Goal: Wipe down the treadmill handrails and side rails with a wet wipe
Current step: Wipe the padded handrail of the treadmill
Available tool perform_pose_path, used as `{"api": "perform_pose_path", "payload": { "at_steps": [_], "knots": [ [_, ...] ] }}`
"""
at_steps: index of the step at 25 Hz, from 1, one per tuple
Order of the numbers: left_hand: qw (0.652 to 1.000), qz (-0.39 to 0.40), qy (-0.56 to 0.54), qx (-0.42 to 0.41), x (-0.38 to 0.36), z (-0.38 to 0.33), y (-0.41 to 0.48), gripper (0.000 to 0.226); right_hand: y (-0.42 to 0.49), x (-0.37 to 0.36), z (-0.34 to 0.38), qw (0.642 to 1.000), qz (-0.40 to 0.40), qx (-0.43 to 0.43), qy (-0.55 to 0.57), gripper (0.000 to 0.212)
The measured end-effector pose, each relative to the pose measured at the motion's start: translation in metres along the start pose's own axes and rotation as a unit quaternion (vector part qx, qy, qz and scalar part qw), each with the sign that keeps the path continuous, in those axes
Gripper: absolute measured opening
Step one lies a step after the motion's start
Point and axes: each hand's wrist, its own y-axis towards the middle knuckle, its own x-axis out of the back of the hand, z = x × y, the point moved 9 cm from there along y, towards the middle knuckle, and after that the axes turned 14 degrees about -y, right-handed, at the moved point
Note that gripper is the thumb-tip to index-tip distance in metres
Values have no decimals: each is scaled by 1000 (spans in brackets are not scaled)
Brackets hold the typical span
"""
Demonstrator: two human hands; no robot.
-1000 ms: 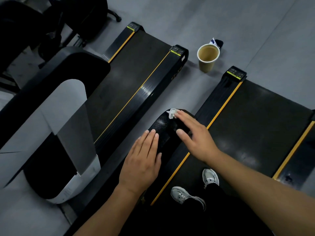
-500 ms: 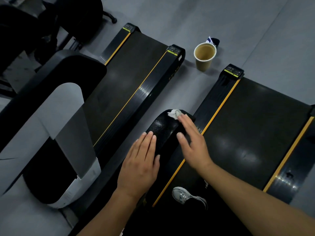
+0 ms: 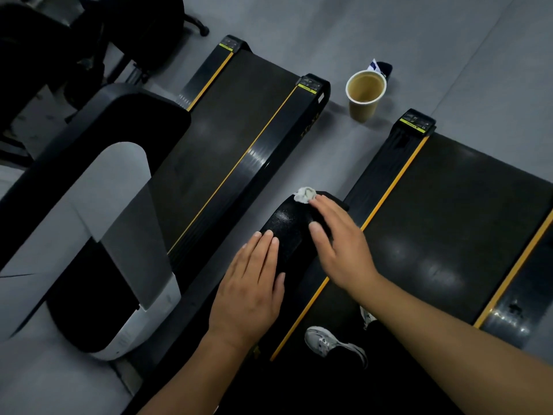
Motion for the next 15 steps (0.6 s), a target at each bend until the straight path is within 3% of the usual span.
{"api": "perform_pose_path", "payload": {
  "at_steps": [5, 9, 13, 15],
  "knots": [
    [1000, 15, -12, 10, 1, 2, 1, 55, 1, 4, 3, 997, 35, 64, -30, 60],
    [999, 30, -3, 14, 4, -6, 13, 57, 11, -2, -9, 995, 49, 48, -70, 67],
    [998, 57, 14, -11, -13, -24, 66, 58, 19, -10, -47, 997, 73, -35, -1, 73],
    [998, 61, 9, -34, -22, -29, 92, 54, 20, -13, -51, 994, 92, -38, 44, 74]
  ]
}}
